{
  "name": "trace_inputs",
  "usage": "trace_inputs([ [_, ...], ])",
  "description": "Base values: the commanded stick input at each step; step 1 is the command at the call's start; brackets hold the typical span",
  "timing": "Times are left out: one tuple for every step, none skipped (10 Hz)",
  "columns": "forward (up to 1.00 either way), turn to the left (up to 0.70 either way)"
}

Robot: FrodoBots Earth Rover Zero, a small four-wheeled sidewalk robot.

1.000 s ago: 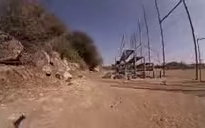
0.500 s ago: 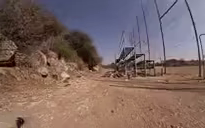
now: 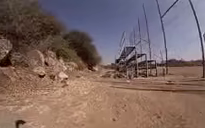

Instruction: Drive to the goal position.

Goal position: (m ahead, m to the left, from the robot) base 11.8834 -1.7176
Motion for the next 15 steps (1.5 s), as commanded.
trace_inputs([
  [0.5, 0.0],
  [0.5, 0.0],
  [0.5, 0.0],
  [0.5, 0.0],
  [0.5, 0.0],
  [0.5, 0.0],
  [0.5, 0.0],
  [0.5, 0.0],
  [0.5, 0.0],
  [0.5, 0.0],
  [0.5, 0.0],
  [0.5, 0.0],
  [0.5, 0.0],
  [0.5, 0.0],
  [0.5, 0.0],
])
